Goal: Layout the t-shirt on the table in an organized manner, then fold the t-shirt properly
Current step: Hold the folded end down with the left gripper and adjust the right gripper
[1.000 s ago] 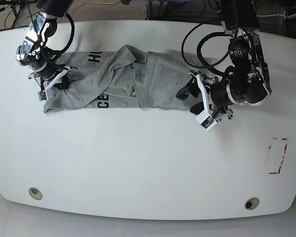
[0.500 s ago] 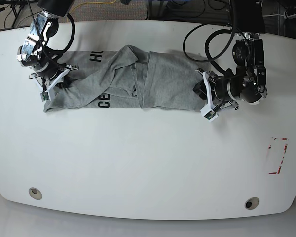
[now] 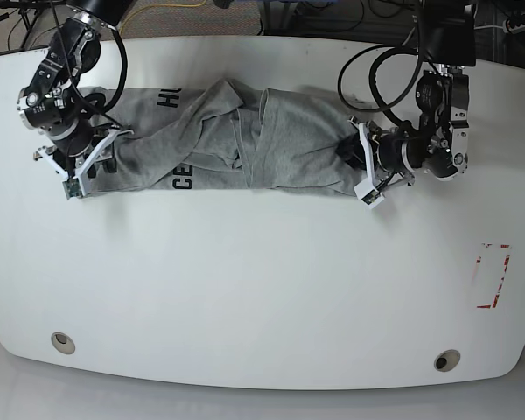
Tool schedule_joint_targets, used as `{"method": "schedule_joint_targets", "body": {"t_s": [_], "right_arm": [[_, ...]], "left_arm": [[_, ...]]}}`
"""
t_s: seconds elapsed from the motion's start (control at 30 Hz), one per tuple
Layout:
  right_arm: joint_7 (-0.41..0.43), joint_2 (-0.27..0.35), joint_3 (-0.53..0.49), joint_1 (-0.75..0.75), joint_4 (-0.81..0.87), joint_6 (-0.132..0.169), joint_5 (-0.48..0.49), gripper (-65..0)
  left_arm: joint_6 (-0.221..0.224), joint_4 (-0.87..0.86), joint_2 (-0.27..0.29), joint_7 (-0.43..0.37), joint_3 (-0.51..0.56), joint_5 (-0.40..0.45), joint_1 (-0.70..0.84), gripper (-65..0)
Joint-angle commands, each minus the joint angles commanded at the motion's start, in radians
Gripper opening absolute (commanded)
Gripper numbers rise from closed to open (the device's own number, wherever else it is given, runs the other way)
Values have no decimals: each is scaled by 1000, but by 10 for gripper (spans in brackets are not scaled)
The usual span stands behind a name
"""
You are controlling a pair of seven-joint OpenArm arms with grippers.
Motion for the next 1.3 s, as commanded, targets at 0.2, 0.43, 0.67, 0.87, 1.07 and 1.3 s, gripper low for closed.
{"method": "schedule_joint_targets", "body": {"t_s": [0.2, 0.43, 0.67, 0.87, 1.07, 1.3], "right_arm": [[-98, 2, 199, 40, -91, 0, 252, -105], [-178, 41, 367, 74, -351, 0, 479, -97], [-178, 72, 377, 66, -485, 0, 519, -97], [-146, 72, 377, 48, -531, 0, 519, -97], [-87, 83, 356, 35, -575, 0, 517, -97], [-28, 106, 295, 3, -580, 0, 516, -97]], "left_arm": [[0, -48, -3, -18, -6, 51, 0, -518], [0, -48, -12, -21, -6, 51, 0, -518], [0, -48, -21, -23, -6, 51, -5, -518], [0, -46, -23, -23, -6, 51, -5, -518], [0, -46, -23, -26, -6, 51, -5, -518], [0, -46, -23, -26, -6, 51, -5, -518]]}}
